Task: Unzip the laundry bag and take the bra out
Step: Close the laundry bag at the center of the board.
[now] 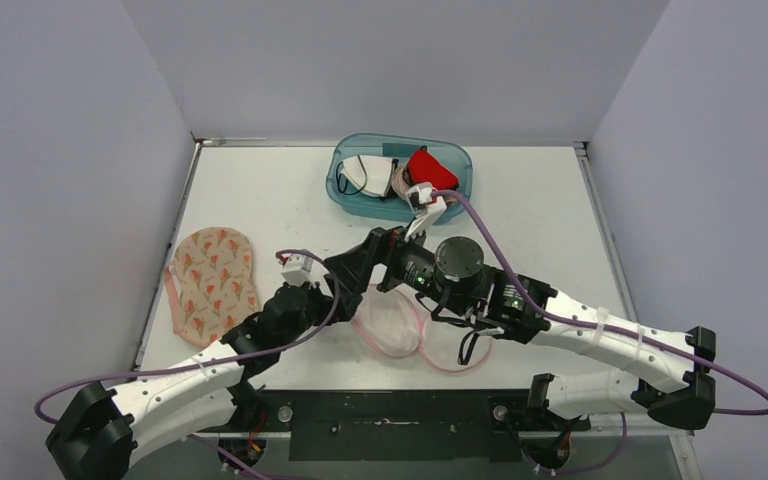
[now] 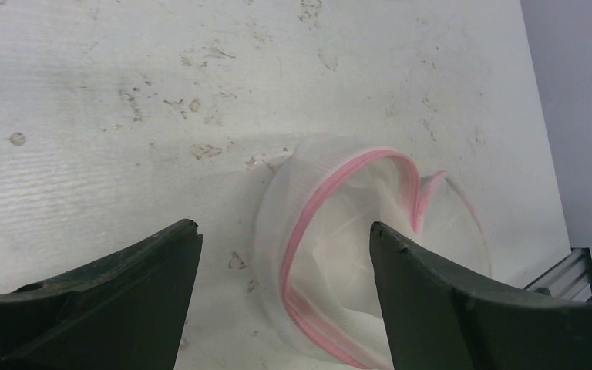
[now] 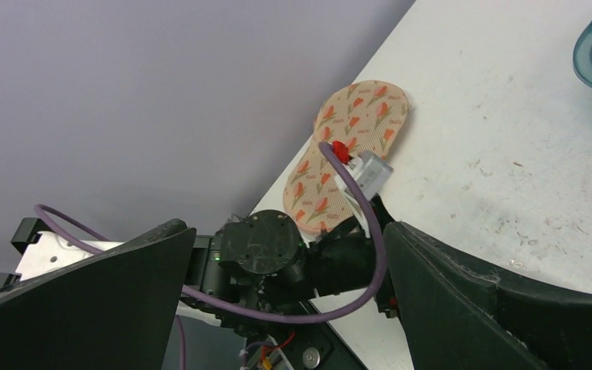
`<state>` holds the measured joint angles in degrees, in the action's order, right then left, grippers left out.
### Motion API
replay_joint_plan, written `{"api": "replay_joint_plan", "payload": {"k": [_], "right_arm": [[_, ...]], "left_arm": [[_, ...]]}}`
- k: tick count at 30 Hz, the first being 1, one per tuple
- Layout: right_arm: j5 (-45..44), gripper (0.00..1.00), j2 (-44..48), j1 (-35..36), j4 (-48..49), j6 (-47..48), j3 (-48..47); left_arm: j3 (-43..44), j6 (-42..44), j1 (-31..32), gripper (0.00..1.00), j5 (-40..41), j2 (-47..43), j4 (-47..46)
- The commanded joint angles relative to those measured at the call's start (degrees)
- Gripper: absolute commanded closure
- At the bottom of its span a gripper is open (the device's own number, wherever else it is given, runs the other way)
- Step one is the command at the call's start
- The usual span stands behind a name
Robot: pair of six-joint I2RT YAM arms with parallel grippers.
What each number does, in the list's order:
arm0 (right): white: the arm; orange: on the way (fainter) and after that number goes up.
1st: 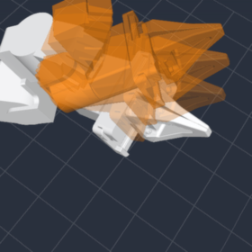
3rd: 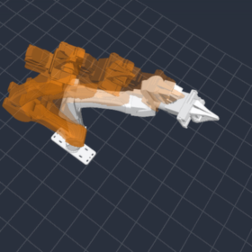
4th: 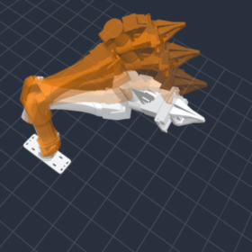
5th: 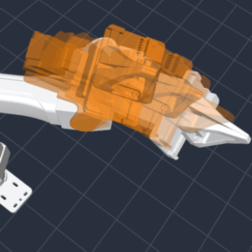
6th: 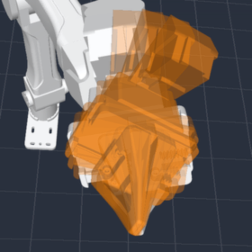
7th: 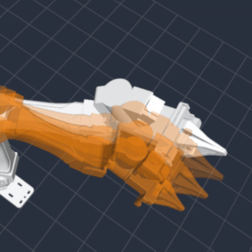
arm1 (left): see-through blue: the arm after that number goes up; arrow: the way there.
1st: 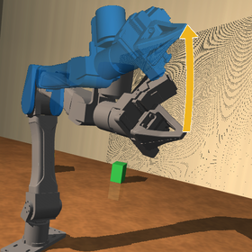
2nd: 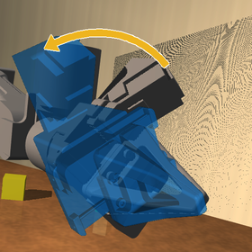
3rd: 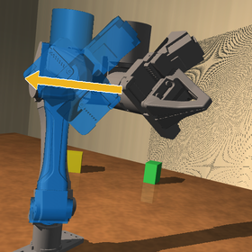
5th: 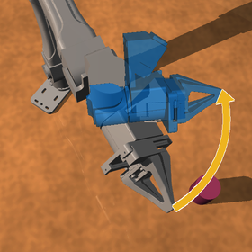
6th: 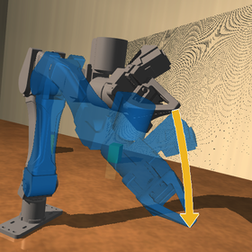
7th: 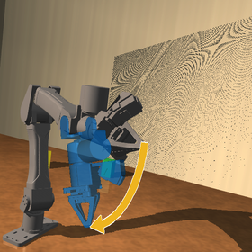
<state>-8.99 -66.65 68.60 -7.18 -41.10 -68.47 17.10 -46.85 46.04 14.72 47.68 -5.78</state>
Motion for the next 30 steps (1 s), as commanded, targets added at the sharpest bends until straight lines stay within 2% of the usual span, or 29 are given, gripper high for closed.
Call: {"api": "replay_joint_plan", "payload": {"k": [1, 3, 6, 10, 15, 17, 20, 24, 27, 30], "right_arm": [[-1.4, 0.00, 0.7, 2.3, 0.5, 2.6, -4.2], [-1.5, 0.00, 1.2, 3.8, 1.3, 4.0, -3.9], [-1.5, 0.00, 1.9, 4.6, 2.1, 4.7, -3.4], [-2.2, 0.00, 2.1, 4.7, 3.6, 4.3, -2.8], [-2.4, 0.00, -2.4, 6.2, 0.5, 4.0, -8.6], [-3.2, 0.00, -1.7, 7.1, 1.1, 4.4, -8.2], [-3.2, 0.00, 0.8, 7.3, 3.9, 4.1, -4.4], [-3.8, 0.00, 2.5, 7.4, 1.6, 3.9, -3.4], [-9.9, 0.00, 7.3, 7.5, 0.0, 4.2, 1.2], [-13.6, 0.00, 12.4, 6.2, 5.4, 3.6, 8.1]], "left_arm": [[3.2, 4.1, -0.2, 0.26, -7.2, 4.5, -10.1], [4.2, 5.2, -0.1, 0.36, -8.5, 7.6, -9.6], [4.2, 5.4, 0.0, 0.63, -10.2, 10.4, -10.6], [2.3, 4.2, 0.2, 1.00, -10.1, 9.9, -12.9], [0.7, 3.4, 0.2, 1.00, -10.1, 6.2, -13.3], [0.2, 3.3, 0.3, 1.00, -9.5, 5.0, -12.9], [0.4, 3.2, 0.2, 0.86, -8.8, 4.2, -12.0], [0.5, 3.0, 0.3, 0.84, -8.6, 4.7, -12.5], [0.9, 3.0, 0.3, 0.88, -9.1, 5.1, -12.8], [1.2, 2.9, 0.3, 1.00, -9.3, 5.7, -14.2]]}}
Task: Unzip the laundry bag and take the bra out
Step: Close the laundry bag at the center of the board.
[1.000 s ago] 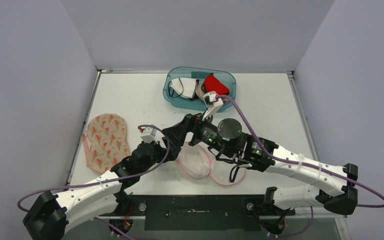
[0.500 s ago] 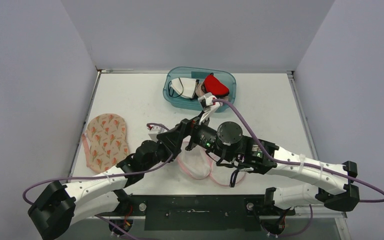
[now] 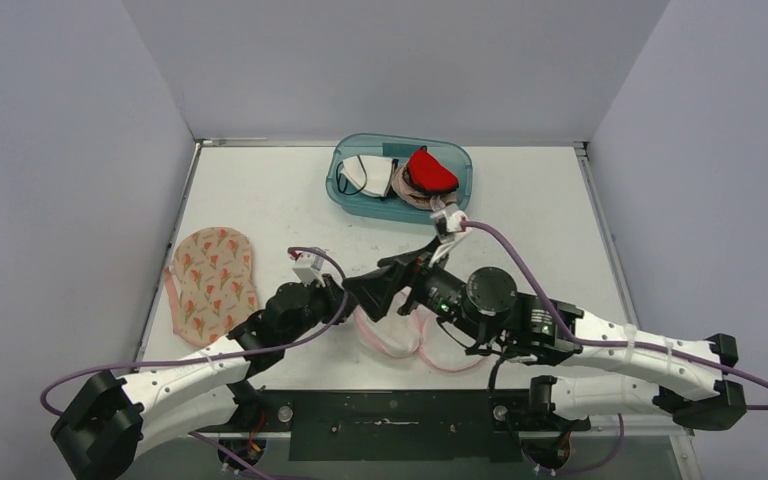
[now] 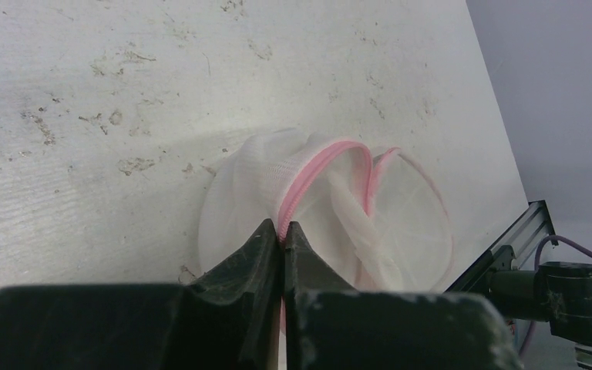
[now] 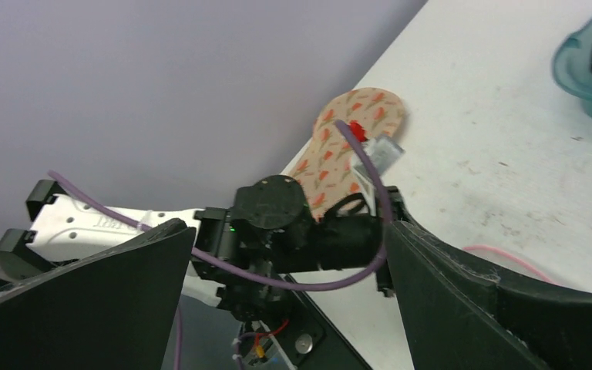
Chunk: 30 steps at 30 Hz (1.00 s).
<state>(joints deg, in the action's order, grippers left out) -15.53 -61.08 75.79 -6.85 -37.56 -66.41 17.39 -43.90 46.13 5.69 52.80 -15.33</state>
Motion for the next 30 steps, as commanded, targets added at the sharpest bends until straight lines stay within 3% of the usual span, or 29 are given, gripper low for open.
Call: {"api": "replay_joint_plan", "payload": {"k": [1, 2, 6, 12, 16, 22, 26, 30], "right_arm": [[-6.6, 0.00, 6.1, -1.0, 5.1, -0.2, 5.2], [-6.1, 0.05, 4.2, -0.6, 3.0, -0.3, 2.3], [-7.1, 0.07, -3.7, 4.1, -4.5, -0.3, -7.8], [-12.5, 0.08, -1.7, 10.9, -2.4, 3.1, -7.1], [-16.5, 0.08, 4.6, 10.9, -2.2, 3.0, -1.0], [-45.2, 0.08, 21.5, 9.2, -9.4, 0.8, 20.2], [-48.9, 0.06, 27.6, 5.2, -19.0, -9.8, 28.1], [-46.5, 0.06, 26.3, -1.2, -24.0, -13.6, 31.0]], "left_arm": [[1.2, -0.2, 0.3, 1.00, -0.3, 0.9, -5.1], [1.5, -0.3, 0.3, 1.00, -0.6, 1.4, -5.5], [2.9, -0.6, 0.4, 1.00, -3.7, 3.0, -6.8], [4.2, -0.5, 1.7, 1.00, -4.5, 2.8, -5.5], [4.1, -0.3, 2.9, 1.00, -5.2, 0.7, -4.3], [2.5, -3.7, 4.9, 1.00, 2.2, -9.3, 7.2], [-1.7, -8.5, 5.0, 1.00, 9.0, -16.9, 14.9], [-4.6, -11.5, 5.0, 1.00, 12.6, -24.0, 18.7]]}}
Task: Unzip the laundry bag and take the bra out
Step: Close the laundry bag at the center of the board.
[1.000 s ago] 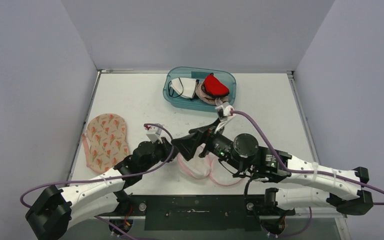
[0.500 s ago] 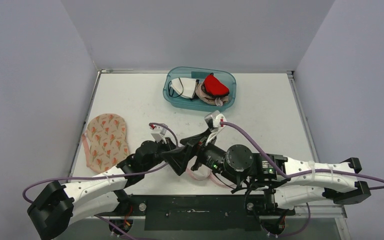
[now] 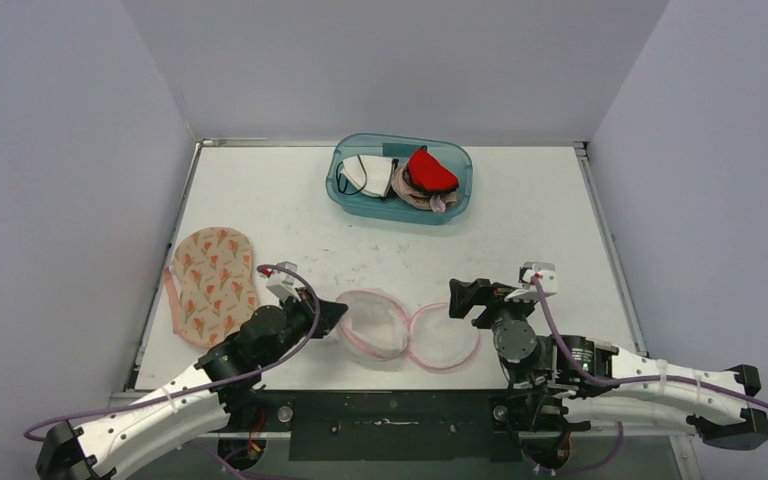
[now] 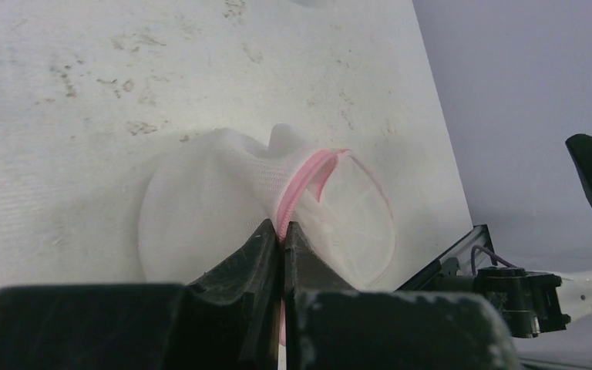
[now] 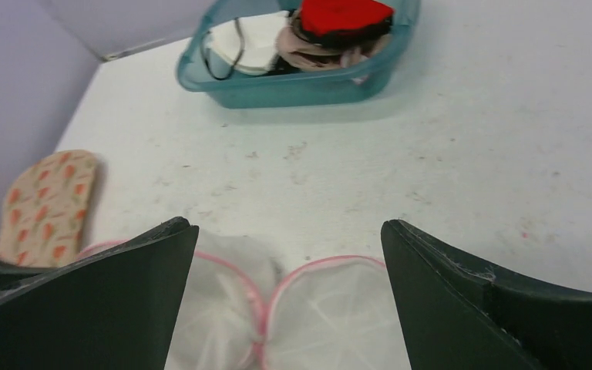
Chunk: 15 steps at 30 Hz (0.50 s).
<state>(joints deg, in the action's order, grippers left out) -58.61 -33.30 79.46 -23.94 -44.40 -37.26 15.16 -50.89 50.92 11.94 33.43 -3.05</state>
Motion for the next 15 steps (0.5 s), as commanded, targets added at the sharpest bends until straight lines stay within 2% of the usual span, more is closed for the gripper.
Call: {"api": "replay_joint_plan", "payload": {"k": [1, 4, 7, 8, 10, 12, 15], "right_arm": [[-0.6, 0.07, -2.5, -6.8, -5.7, -5.7, 2.6], [11.0, 0.08, -7.3, -16.0, -2.1, -4.6, 4.3], [26.7, 0.08, -12.2, -29.8, 1.6, -4.6, 6.5], [33.5, 0.07, -12.8, -34.1, 3.0, -4.7, 7.9], [41.3, 0.04, -12.1, -40.7, 5.7, -5.7, 11.1], [45.2, 0.02, -10.4, -44.2, 6.5, -7.0, 13.7], [46.5, 0.02, -9.1, -45.0, 4.9, -9.6, 15.4]], "left_arm": [[-3.1, -5.4, 0.2, 1.00, 6.9, -5.5, 6.4], [-3.8, -6.8, 0.2, 1.00, 7.6, -6.3, 5.6], [-4.0, -7.8, 0.3, 1.00, 7.8, -5.1, 4.9], [-4.0, -8.0, 0.3, 1.00, 8.2, -4.7, 4.9], [-4.1, -8.5, 0.3, 1.00, 9.4, -4.0, 5.0], [-4.4, -9.1, 0.3, 1.00, 10.5, -3.5, 4.6], [-4.9, -9.5, 0.3, 1.00, 11.5, -2.7, 2.1]]}}
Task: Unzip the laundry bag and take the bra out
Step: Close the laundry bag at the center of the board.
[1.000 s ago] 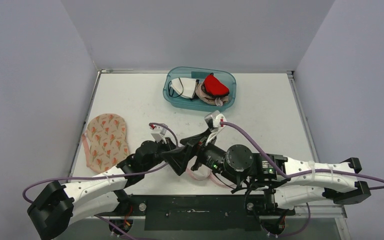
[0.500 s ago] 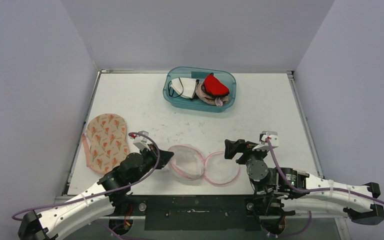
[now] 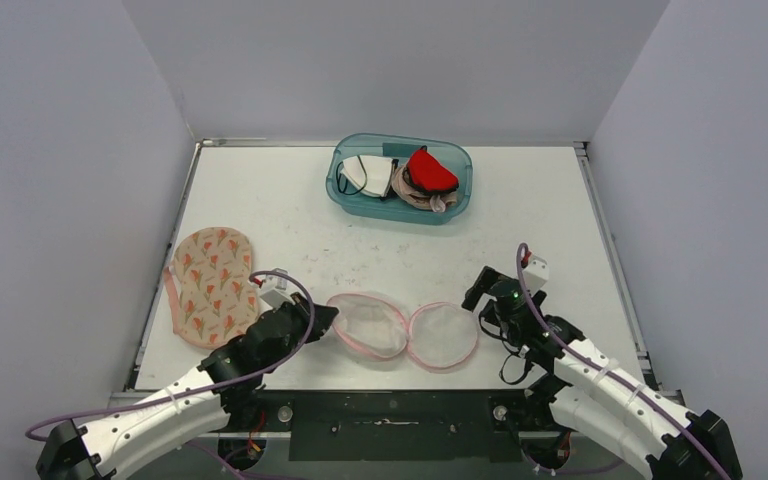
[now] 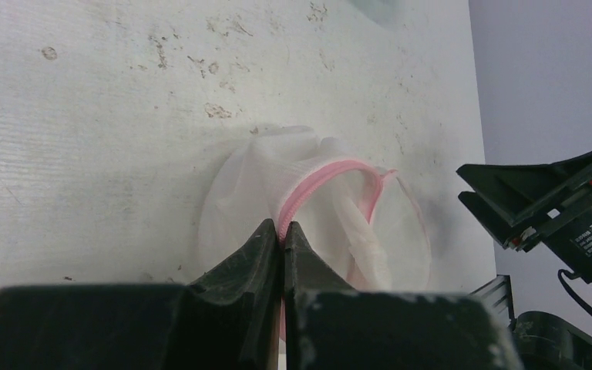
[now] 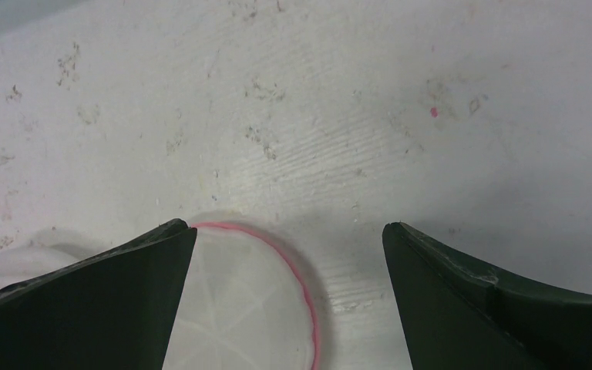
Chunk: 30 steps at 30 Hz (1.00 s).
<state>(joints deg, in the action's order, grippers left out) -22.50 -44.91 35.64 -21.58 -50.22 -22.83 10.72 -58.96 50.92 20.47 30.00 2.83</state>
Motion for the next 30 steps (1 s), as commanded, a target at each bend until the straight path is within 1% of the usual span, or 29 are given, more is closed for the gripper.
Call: {"api": "replay_joint_plan", "payload": {"k": [1, 4, 6, 13, 18, 19, 22, 24, 26, 27, 30], "right_arm": [[10.9, 0.01, 2.8, -1.1, 2.0, -4.6, 1.6], [13.7, 0.05, 3.1, -1.1, 1.9, -7.7, 4.5], [16.0, 0.08, 3.3, -1.1, 3.6, -9.5, 7.3], [19.1, 0.27, 3.2, -0.6, 6.7, -11.9, 11.4], [20.0, 0.50, 1.8, -0.4, 9.2, -12.1, 11.7], [19.9, 0.56, 1.7, -0.2, 9.3, -11.8, 11.2], [17.1, 0.70, 2.1, 0.2, 7.1, -8.3, 7.8], [14.5, 0.82, 2.4, 0.2, 5.3, -4.1, 3.8], [11.9, 0.91, 1.9, 0.2, 3.8, 1.2, -1.0], [10.8, 0.94, 1.2, 0.2, 3.1, 4.0, -3.4], [8.0, 0.95, -2.4, 0.2, 0.1, 12.1, -12.7]], "left_arm": [[-0.5, -1.4, 0.4, 1.00, 3.3, 1.1, -4.4], [-0.5, -1.3, 0.4, 1.00, 4.1, 1.9, -5.0], [-0.6, -1.2, 0.3, 1.00, 4.5, 2.3, -5.2], [-0.8, -1.0, 0.4, 1.00, 4.0, 1.7, -5.2], [-0.5, -0.7, 0.4, 1.00, 3.6, 1.7, -4.7], [-0.3, -0.6, 0.4, 1.00, 3.5, 1.7, -4.8], [0.5, 0.0, 0.4, 1.00, 3.0, 1.9, -4.6], [1.0, 0.3, 0.3, 1.00, 2.6, 2.1, -4.6], [1.6, 0.8, 0.4, 1.00, 2.3, 2.5, -4.7], [2.0, 1.0, 0.3, 1.00, 2.3, 2.9, -4.6], [4.5, 1.7, 0.4, 1.00, 2.6, 3.8, -3.8]]}}
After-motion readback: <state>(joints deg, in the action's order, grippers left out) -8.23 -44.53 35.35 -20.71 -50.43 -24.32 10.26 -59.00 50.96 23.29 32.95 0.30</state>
